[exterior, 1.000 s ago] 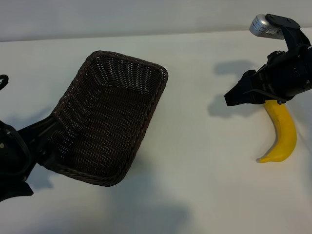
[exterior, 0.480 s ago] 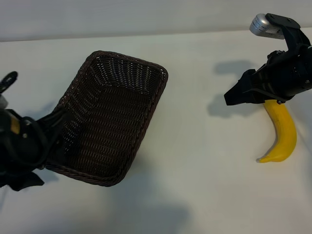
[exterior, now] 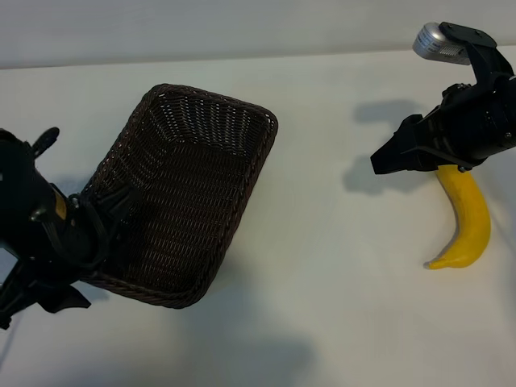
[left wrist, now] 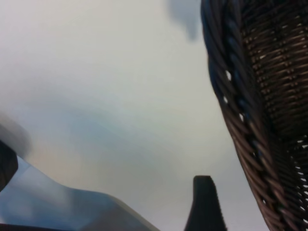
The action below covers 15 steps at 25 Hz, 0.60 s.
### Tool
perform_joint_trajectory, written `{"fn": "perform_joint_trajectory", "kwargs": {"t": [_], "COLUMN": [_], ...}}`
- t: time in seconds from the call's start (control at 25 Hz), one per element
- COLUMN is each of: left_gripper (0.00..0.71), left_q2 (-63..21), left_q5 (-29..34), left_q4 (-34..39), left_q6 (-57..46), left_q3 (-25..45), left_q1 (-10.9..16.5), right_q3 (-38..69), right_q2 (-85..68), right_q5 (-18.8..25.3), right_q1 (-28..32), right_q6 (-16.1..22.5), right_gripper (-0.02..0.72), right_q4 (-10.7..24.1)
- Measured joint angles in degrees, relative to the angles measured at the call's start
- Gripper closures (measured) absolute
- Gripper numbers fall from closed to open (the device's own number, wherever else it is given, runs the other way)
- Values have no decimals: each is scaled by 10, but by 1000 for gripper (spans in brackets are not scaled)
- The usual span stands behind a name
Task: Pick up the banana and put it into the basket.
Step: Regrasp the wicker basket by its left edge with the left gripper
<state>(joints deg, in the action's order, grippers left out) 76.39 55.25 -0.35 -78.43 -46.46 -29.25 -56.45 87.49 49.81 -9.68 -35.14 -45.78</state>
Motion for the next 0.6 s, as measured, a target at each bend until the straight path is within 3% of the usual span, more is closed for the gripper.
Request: {"fn": "perform_joint_trajectory", "kwargs": {"t": [0.28,0.6], "left_gripper": [172,173], "left_q2": [2,-3], "left_q5": [-65,-110], "left_q4": [-15,-24], "left_q6": [-4,-4], "left_q3": [74,83], "left_q1": [0,0], "right_q3": [0,0], "right_q2": [0,0], "right_q5": [0,0], "right_q1": [0,0], "right_q6": [1,1], "right_gripper": [167,167], "right_q4": [0,0]}}
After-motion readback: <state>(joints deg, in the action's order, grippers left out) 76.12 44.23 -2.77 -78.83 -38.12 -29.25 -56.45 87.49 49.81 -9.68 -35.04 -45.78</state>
